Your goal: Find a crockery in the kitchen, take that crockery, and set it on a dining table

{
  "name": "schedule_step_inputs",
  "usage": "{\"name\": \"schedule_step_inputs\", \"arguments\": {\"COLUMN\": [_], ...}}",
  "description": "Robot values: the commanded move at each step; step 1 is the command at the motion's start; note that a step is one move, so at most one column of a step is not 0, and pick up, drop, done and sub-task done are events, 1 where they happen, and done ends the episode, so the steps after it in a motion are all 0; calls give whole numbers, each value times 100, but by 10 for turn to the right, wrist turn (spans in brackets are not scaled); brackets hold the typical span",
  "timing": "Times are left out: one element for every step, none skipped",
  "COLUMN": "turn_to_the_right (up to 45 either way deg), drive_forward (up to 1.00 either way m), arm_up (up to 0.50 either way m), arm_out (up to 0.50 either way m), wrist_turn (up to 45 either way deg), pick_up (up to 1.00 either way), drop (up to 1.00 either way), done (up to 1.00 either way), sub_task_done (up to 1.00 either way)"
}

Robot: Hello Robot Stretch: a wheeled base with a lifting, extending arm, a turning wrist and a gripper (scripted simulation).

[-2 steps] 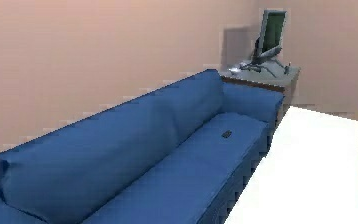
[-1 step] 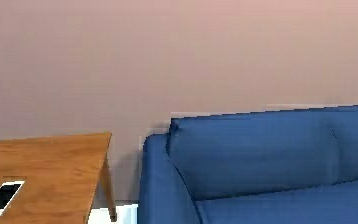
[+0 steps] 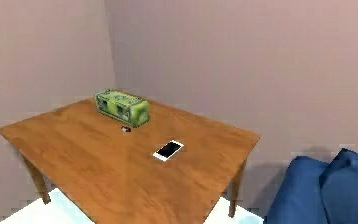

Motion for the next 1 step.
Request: {"name": "schedule_step_inputs", "arguments": {"turn_to_the_right": [-270], "drive_forward": [0], "arm_up": [0], "arm_out": [0], "wrist_turn": [0], "pick_up": [0], "drop": [0], "done": [0], "sub_task_done": [0]}}
